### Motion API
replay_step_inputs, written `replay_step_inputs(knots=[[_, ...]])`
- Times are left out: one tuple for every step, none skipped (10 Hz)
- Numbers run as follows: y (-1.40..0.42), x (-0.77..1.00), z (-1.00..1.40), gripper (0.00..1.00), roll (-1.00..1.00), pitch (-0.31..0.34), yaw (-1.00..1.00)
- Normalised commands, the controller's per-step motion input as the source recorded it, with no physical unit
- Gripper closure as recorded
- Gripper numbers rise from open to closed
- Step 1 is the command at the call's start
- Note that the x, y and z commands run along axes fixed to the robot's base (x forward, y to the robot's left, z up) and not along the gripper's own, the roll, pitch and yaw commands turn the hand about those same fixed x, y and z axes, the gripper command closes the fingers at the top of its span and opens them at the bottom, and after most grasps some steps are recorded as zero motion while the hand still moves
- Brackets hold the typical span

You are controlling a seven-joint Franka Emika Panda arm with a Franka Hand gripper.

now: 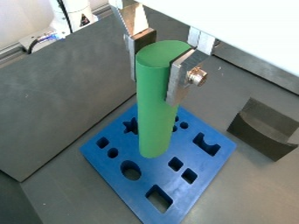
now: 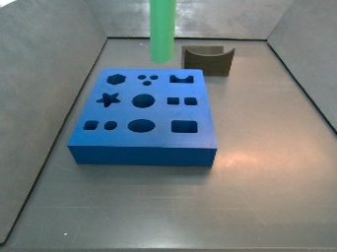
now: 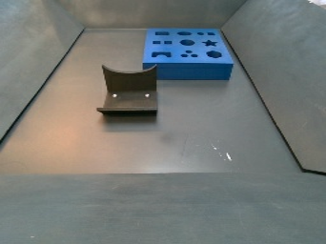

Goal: Insert the oval object.

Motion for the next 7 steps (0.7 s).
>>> replay_step_inputs(knots=[[0.05,-0.13,0.0,1.0,0.0,-0.001,-0.03],[-0.04,-0.46,-0.16,1.0,0.0,-0.067,-0.65],[-0.04,-0.24,-0.23,1.0,0.0,-0.046,-0.83],[-0.08,-0.23,-0.28,1.0,-0.01,-0.063,-0.81],[-0.09,-0.05,-0.23,1.0,0.0,-0.023,-0.93],[-0.07,0.0,-0.24,1.0,0.0,-0.016,-1.0],[-0.07,0.0,-0.24,1.0,0.0,-0.019,-1.0]])
